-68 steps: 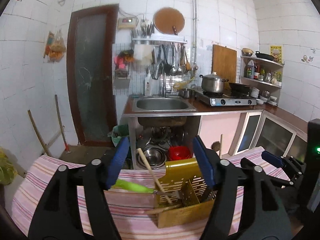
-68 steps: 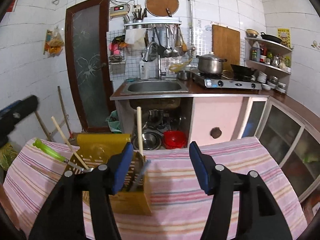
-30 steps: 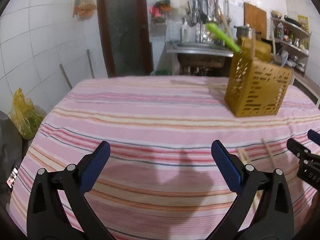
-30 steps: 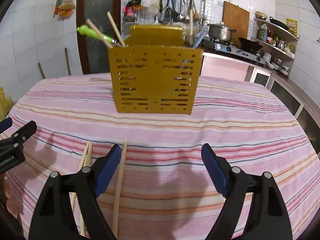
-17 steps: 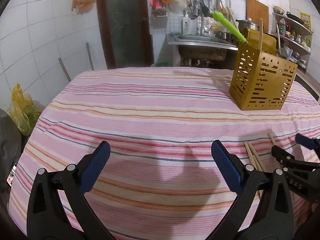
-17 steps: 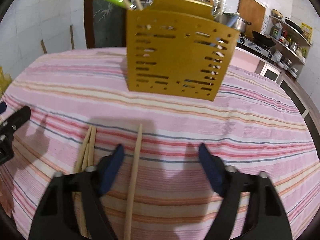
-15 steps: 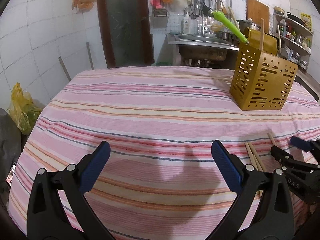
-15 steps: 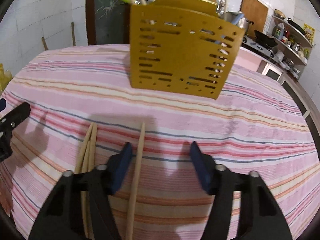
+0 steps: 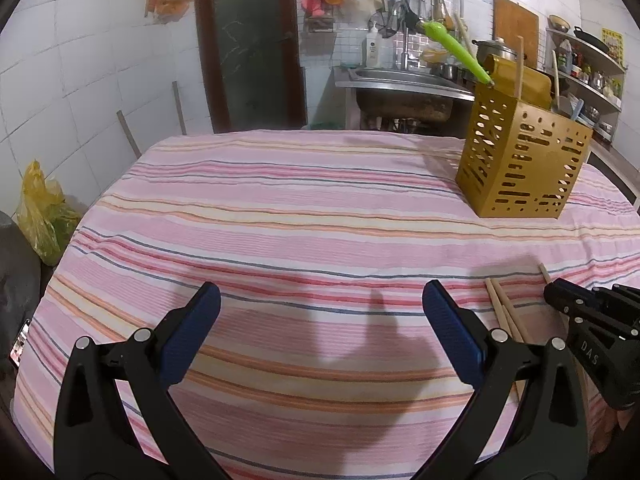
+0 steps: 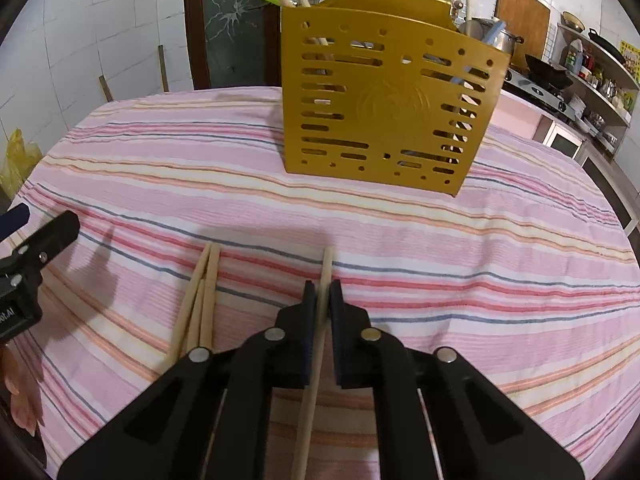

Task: Organize utensils
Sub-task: 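Close the right tool on a wooden chopstick while the left tool grasps another chopstick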

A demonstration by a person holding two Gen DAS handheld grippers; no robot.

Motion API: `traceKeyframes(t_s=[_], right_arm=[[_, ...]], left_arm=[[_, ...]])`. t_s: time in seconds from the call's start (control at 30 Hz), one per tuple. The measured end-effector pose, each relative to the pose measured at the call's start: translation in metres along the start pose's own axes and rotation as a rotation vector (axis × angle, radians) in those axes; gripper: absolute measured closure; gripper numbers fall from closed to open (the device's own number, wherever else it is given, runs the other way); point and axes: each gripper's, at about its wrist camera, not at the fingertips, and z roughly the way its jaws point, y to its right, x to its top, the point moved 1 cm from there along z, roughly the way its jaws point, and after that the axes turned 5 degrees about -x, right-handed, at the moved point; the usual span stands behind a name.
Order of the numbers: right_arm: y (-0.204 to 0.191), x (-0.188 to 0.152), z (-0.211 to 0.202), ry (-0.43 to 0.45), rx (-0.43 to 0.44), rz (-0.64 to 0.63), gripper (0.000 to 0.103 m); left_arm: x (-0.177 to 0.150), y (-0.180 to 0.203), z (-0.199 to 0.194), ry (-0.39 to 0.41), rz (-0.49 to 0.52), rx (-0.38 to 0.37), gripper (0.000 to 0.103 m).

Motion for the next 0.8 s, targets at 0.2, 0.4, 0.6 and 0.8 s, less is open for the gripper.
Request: traceKeyframes(t_s=[0.2, 0.4, 0.6, 0.8], right_arm=[[0.012, -0.003, -0.004, -0.002, -0.008, 0.014, 0.096], [0.042, -0.005, -0.005, -0.012, -0.036, 0.051, 0.096], [0.074, -0.013, -0.006, -0.011, -0.045, 0.105, 0.096], [0.082, -0.017, -0.002, -0.002, -0.008, 0.151, 0.096]], left_arm=[[-0.002, 0.011, -0.004, -0.002, 0.025, -0.024, 0.005], [-0.009, 0.023, -0.004, -0.052, -0.001, -0.106, 0.005], [-0.019, 0.053, -0.004, -0.095, 0.022, -0.172, 0.005], [-0.029, 0.070, 0.004, -0.161, 0.068, -0.141, 0.005]])
